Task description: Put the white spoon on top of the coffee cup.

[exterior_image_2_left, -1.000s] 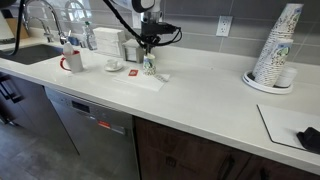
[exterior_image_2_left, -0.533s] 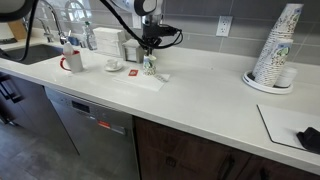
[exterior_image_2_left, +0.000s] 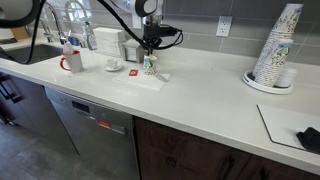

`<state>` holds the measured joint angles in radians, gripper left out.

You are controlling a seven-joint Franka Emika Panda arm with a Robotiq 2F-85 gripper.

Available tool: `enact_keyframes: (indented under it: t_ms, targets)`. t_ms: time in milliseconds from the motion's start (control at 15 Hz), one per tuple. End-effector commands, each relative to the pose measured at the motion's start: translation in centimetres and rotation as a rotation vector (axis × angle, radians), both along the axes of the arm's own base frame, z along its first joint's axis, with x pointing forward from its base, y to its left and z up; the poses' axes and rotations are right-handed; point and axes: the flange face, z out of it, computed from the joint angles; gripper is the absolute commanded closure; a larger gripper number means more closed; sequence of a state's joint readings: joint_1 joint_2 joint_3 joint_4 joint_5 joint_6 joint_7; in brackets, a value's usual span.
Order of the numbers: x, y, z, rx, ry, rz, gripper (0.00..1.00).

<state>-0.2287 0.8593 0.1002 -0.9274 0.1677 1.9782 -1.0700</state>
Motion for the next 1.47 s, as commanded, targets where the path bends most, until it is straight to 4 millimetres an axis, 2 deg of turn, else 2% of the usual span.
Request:
enact_keyframes:
  t_ms: [0,67,133,200,333,400,533,667,733,933,1067,1400]
  targets:
    - [0.4,-0.1,-0.5,0.009,0.006,0.017,0.77]
    - [0.4,-0.2,-0.5,0.008,0.006,0.017,0.77]
    - [0.4,-0.2,-0.5,0.006,0.005,0.018,0.7]
    - [0.4,-0.1,-0.5,0.009,0.009,0.017,0.72]
    - [0.4,-0.1,-0.6,0.014,0.01,0.018,0.61]
    - [0.4,-0.1,-0.6,0.012,0.011,0.02,0.58]
    - [0.3,0.0,-0.4,0.017,0.011,0.02,0.45]
    - [0.2,0.1,0.0,0.022,0.012,0.021,0.22]
    - [0.2,0.1,0.3,0.023,0.01,0.021,0.19]
    - [0.1,0.1,1.2,0.03,0.005,0.023,0.16]
    - [0.2,0.2,1.3,0.03,0.005,0.026,0.28]
    - [0.0,0.3,0.9,0.039,0.035,0.032,0.32]
